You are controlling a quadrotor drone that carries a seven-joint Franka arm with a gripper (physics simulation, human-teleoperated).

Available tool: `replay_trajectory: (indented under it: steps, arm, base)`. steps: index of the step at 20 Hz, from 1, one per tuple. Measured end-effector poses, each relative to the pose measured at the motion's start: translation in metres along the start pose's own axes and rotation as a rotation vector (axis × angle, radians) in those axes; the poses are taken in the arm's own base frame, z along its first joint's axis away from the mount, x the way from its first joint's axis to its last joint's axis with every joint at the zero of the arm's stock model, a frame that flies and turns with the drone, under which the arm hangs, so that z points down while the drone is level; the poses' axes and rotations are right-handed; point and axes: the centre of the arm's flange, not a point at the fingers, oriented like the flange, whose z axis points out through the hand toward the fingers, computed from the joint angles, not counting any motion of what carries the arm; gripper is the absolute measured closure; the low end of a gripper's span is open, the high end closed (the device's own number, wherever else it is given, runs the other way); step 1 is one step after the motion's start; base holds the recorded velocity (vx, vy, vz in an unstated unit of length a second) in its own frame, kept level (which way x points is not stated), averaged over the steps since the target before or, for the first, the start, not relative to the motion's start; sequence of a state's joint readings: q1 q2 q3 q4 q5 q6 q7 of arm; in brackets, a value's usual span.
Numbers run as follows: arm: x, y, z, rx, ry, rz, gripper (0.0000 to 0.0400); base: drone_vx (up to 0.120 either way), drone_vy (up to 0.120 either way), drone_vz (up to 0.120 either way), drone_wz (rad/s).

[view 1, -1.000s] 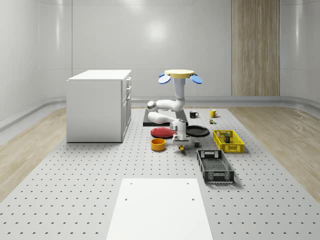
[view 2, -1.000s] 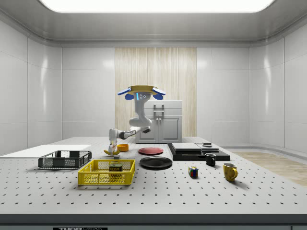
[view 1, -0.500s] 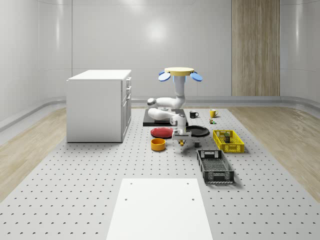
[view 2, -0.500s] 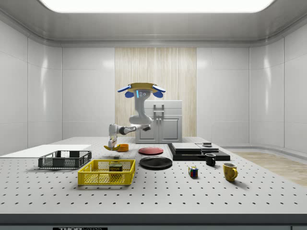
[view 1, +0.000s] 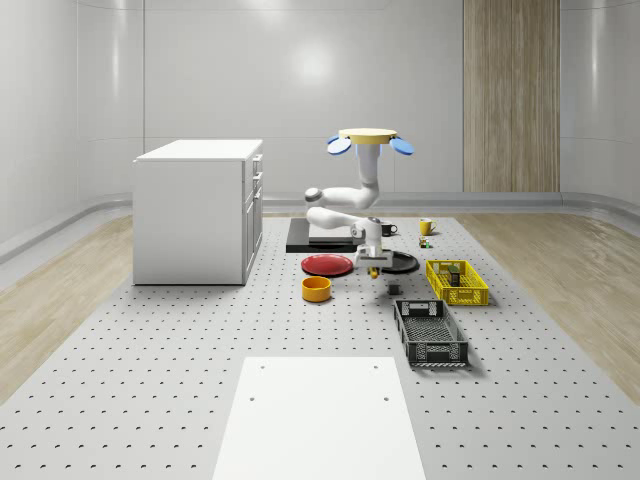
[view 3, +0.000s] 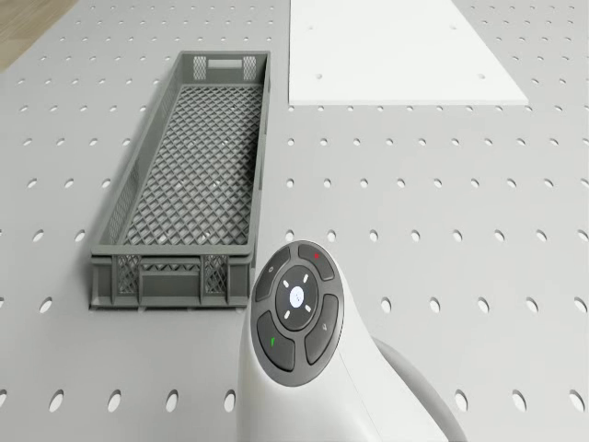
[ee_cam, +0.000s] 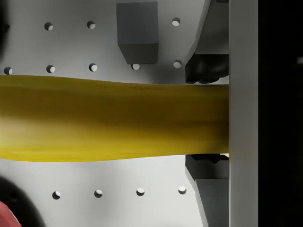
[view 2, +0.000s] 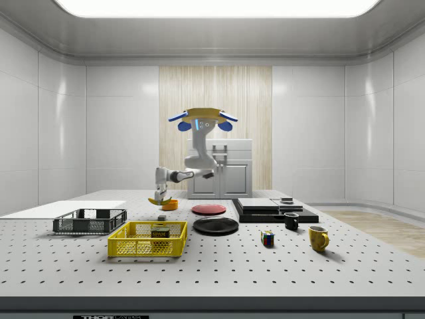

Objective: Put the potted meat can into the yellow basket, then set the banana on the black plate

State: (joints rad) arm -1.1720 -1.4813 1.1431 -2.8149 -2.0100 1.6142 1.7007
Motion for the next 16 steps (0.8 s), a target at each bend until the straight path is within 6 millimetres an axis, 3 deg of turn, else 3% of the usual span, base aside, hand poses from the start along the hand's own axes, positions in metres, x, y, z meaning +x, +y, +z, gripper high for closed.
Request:
replay_trajectory:
  steps: [16]
  arm:
    - [0.0,0.0,-0.0008,0.0,0.0,0.003,0.02]
  base:
    - [-0.12,0.12,0.0,0.0]
